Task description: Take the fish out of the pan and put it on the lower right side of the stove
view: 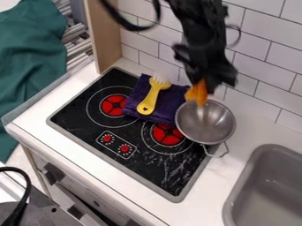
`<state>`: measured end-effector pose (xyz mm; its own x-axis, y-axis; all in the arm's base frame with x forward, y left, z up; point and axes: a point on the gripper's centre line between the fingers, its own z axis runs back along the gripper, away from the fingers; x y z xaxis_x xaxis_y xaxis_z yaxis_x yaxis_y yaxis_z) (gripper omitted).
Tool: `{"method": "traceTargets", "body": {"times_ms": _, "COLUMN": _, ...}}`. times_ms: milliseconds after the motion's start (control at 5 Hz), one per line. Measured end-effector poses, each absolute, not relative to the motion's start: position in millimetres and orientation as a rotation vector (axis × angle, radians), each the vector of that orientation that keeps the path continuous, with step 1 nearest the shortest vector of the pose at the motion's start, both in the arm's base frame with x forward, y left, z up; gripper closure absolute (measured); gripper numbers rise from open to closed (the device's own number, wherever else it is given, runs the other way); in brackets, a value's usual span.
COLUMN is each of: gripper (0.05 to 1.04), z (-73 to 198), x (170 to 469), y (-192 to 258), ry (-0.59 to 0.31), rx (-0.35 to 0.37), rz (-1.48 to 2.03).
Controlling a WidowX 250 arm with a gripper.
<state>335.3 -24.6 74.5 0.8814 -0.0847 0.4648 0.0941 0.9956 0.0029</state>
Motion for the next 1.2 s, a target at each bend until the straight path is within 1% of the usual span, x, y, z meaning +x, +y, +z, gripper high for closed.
{"method": "traceTargets", "body": {"times_ms": 200, "gripper": 0.749, "z": 94.4, "x": 298.1, "y": -11.9, "ry": -0.445, "rx": 0.065, "rz": -0.009}}
{"method": "traceTargets", "body": {"times_ms": 400, "gripper": 0.749, "z": 81.7, "x": 267.3, "y": -0.7, "ry": -0.357, "rx": 0.078, "rz": 0.044}}
{"method": "traceTargets", "body": {"times_ms": 600, "gripper": 0.749, "z": 59.6, "x": 243.3, "y": 4.6, "ry": -0.267, "rx": 0.051, "rz": 0.075}}
{"method": "traceTargets", "body": {"times_ms": 800, "gripper": 0.749, "z": 35.3, "x": 234.5, "y": -0.1, "ry": -0.214, "rx": 0.016, "rz": 0.079}}
{"method": "traceTargets", "body": {"times_ms": 1000, "gripper": 0.749, "z": 10.0, "x": 229.6, "y": 4.1, "ry": -0.135, "rx": 0.015, "rz": 0.109}}
{"method": "traceTargets", "body": {"times_ms": 1200, "gripper": 0.749, "z": -8.5, "x": 227.6, "y": 7.8, "ry": -0.092, "rx": -0.008, "rz": 0.116}}
